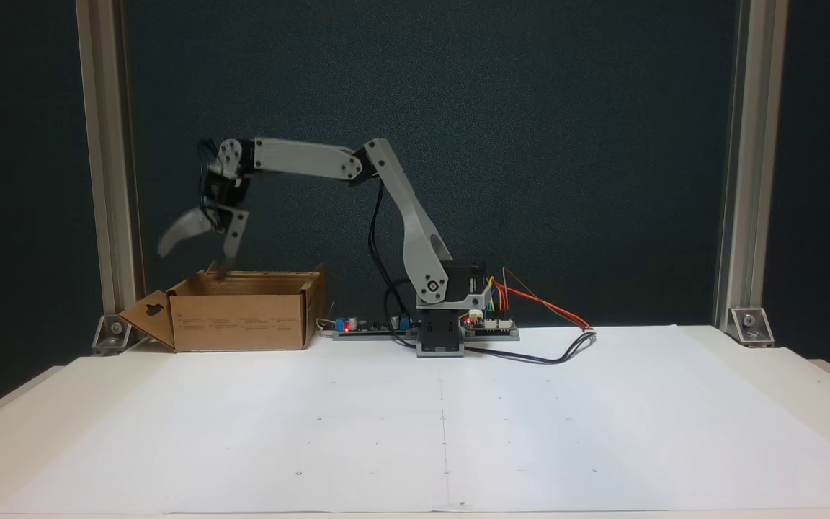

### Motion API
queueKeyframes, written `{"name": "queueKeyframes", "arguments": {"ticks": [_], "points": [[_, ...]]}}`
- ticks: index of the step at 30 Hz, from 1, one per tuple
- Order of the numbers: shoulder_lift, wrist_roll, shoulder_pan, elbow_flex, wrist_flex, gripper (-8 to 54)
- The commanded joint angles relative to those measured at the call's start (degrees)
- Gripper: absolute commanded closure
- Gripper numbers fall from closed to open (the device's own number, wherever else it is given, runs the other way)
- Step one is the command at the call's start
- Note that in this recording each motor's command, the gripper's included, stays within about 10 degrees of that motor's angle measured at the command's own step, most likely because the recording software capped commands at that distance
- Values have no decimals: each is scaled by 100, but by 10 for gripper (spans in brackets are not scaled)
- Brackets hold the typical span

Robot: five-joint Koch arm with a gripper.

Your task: Grasp a green dice and put it in the bin.

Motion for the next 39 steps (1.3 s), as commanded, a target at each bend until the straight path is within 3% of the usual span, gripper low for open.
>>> {"name": "queueKeyframes", "arguments": {"ticks": [1,10,21,39], "points": [[932,782,-615,-378,-97,25],[2505,2329,-4120,-220,-18,24],[4104,2391,-8473,2382,-149,16],[6460,2399,-9756,7875,-4630,11]]}}
